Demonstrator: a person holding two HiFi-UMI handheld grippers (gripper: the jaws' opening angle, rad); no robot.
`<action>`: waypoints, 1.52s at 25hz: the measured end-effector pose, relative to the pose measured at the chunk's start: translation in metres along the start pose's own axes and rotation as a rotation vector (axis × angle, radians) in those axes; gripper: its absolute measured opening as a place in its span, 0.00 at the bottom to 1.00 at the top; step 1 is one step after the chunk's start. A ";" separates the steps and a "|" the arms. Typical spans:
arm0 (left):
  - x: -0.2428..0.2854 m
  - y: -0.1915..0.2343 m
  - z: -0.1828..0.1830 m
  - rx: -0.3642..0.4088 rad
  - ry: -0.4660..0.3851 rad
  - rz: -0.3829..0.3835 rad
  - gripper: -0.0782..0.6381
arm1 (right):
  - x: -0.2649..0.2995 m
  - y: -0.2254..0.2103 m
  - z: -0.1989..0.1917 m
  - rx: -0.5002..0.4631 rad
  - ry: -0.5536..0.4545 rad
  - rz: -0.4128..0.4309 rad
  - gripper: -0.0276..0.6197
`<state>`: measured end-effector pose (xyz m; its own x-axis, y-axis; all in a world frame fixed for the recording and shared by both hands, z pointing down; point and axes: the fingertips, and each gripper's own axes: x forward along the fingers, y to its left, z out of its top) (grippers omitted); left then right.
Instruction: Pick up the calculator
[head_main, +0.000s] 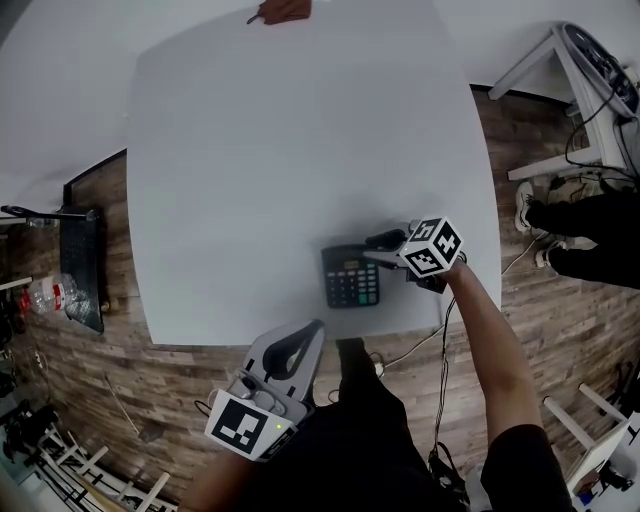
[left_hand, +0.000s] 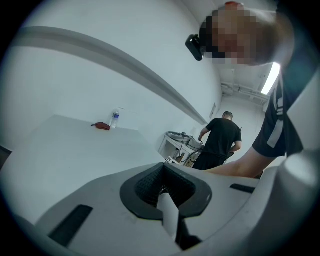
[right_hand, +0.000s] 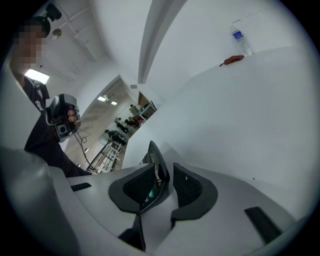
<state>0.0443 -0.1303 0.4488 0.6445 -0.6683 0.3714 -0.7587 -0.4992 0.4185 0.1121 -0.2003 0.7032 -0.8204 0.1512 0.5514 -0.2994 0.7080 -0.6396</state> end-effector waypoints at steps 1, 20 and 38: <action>0.003 -0.001 0.001 0.003 -0.003 0.000 0.12 | 0.001 -0.001 -0.001 -0.007 0.009 0.010 0.22; -0.006 0.003 0.006 0.023 -0.036 0.006 0.12 | 0.002 0.023 0.006 0.020 0.026 0.157 0.11; -0.037 -0.015 0.022 0.092 -0.075 -0.069 0.12 | -0.065 0.117 0.081 -0.011 -0.342 0.077 0.11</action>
<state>0.0292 -0.1100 0.4105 0.6893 -0.6681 0.2804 -0.7205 -0.5914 0.3622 0.0910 -0.1833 0.5491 -0.9567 -0.0343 0.2890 -0.2265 0.7115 -0.6652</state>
